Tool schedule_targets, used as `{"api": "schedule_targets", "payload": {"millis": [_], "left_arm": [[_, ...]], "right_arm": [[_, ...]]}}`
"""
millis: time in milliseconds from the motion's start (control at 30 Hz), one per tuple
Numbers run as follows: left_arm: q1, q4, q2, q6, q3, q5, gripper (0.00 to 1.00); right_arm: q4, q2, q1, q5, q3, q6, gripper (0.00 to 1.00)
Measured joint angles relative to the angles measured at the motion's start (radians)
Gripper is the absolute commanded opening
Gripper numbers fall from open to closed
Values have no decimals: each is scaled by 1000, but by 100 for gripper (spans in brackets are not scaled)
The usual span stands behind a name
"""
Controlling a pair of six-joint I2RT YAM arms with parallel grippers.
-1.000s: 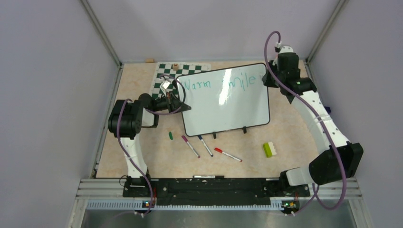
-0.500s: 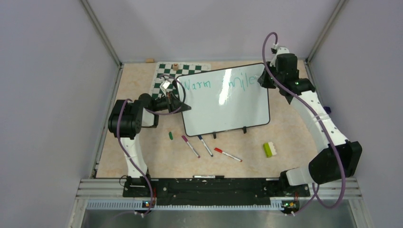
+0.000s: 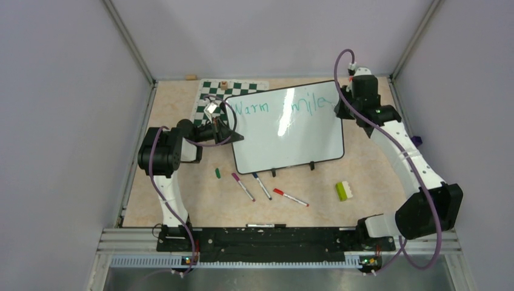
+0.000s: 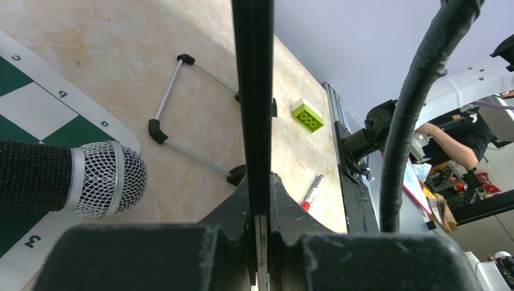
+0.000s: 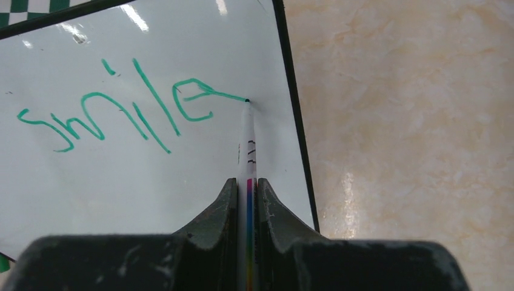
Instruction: Write a sentence on the whiteboard
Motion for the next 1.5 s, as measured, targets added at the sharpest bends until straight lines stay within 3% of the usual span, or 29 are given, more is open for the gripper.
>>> {"api": "schedule_targets", "payload": {"millis": [233,600,1000,1500], "left_arm": [[0,0,0,3,0,1,0],[0,1,0,6,0,1,0],[0,1,0,7,0,1,0],[0,1,0,7,0,1,0]], "right_arm": [[-15,-19,0,24,-26,-1,0],[-28,-23,0,-105,-27,-3,0],[-25,-190,0,-108,-26,11,0],[-4,-47,0,-15,10,15,0]]}}
